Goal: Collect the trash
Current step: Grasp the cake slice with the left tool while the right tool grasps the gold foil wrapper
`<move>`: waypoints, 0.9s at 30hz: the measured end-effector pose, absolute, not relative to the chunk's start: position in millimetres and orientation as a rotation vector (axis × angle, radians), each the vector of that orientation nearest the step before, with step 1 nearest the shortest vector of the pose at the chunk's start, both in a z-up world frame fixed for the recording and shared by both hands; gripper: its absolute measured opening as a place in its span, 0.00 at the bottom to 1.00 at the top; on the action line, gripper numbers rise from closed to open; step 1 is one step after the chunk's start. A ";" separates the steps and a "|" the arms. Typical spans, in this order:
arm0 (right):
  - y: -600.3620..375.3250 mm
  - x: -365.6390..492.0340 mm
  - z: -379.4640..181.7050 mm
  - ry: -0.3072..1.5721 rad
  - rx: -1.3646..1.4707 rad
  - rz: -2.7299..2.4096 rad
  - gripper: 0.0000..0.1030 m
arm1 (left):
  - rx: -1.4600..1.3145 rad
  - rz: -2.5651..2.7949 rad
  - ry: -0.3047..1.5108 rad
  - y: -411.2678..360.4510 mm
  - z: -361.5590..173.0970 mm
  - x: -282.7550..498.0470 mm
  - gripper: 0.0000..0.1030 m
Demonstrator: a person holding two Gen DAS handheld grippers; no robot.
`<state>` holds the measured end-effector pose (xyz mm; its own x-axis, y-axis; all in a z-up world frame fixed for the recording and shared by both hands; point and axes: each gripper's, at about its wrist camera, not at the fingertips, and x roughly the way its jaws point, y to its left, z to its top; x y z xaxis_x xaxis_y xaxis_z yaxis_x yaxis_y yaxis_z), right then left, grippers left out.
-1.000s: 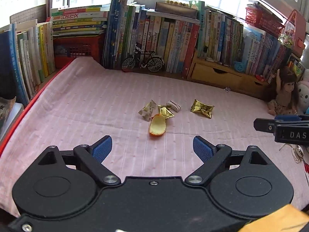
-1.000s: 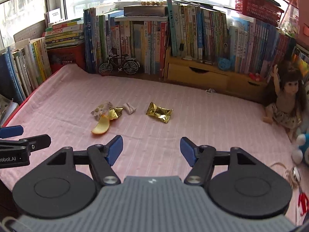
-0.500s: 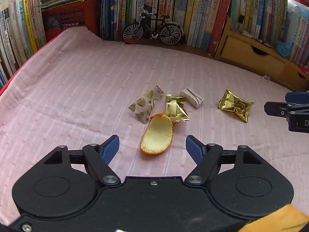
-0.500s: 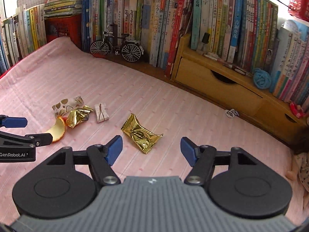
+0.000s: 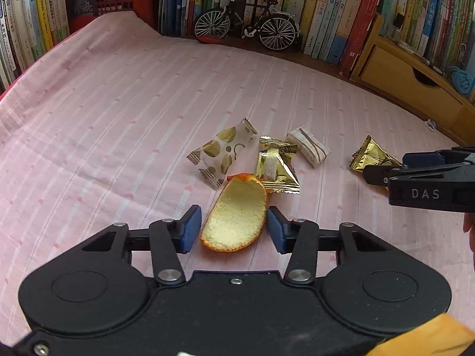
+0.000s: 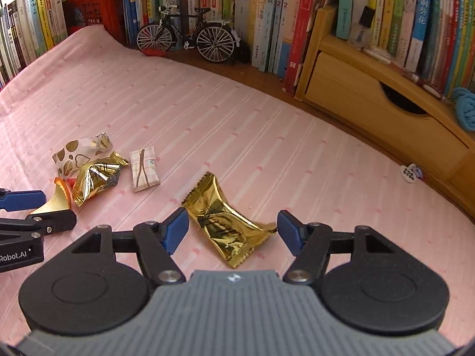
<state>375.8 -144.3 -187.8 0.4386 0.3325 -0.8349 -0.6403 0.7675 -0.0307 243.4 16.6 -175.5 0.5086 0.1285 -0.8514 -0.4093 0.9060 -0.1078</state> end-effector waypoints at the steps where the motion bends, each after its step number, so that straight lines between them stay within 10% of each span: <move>1: -143.0 376.2 -189.6 0.942 -0.372 0.626 0.75 | -0.309 0.322 0.989 14.8 -175.2 243.9 0.43; 9: -140.0 376.6 -190.6 0.993 -0.356 0.652 0.44 | -0.312 0.289 1.003 8.7 -170.3 247.2 0.37; 27: -160.5 358.1 -161.8 1.012 -0.248 0.627 0.29 | -0.311 0.283 0.979 2.0 -143.3 234.8 0.34</move>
<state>358.1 -160.5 -161.8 0.3747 0.3727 -0.8490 -0.5941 0.7995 0.0887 234.8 2.0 -143.3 0.5278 0.0945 -0.8441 -0.3710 0.9196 -0.1291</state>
